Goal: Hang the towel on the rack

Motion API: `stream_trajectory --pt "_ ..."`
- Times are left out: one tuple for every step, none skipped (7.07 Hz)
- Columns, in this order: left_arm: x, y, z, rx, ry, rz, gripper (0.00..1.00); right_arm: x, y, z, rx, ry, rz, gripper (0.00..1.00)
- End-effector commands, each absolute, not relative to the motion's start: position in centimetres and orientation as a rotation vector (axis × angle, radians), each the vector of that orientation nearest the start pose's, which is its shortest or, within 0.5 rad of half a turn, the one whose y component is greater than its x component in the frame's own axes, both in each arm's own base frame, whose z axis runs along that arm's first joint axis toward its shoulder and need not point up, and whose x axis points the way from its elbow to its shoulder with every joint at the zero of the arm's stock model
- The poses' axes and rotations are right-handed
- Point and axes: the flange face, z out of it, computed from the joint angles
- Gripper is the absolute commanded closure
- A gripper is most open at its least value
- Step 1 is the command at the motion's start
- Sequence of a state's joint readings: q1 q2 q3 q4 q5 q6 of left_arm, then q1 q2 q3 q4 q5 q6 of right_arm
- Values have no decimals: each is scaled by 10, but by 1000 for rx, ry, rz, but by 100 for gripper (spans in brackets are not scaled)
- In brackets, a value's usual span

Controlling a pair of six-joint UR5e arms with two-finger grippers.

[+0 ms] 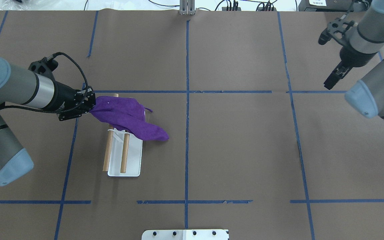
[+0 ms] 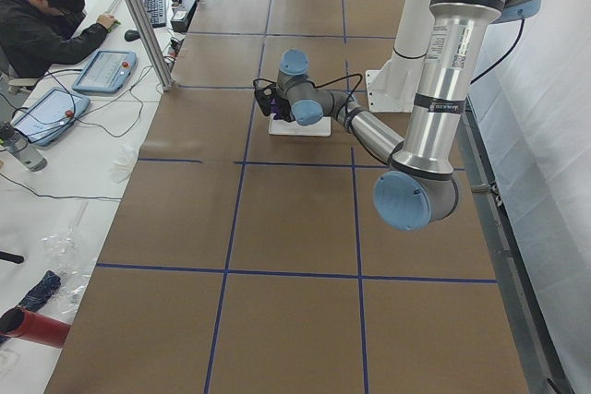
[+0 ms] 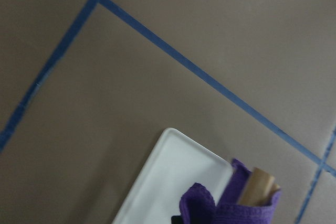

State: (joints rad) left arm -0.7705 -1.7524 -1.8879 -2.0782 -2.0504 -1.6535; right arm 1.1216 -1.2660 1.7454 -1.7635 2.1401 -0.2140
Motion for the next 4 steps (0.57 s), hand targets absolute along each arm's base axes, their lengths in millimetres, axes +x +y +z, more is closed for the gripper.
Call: stream_trajectory --pt "324 -447 380 -38 1045 -504 100 -160 -574 463 205 -618 -734 0" --pt "324 -449 383 -26 1037 -513 100 -154 -575 463 204 -618 -723 0" --pt "325 -448 381 -22 1040 -512 2 -145 -574 469 196 -620 -703 0" --pt "324 -448 378 -18 1046 -503 0 -129 -575 476 190 -623 -672 0"
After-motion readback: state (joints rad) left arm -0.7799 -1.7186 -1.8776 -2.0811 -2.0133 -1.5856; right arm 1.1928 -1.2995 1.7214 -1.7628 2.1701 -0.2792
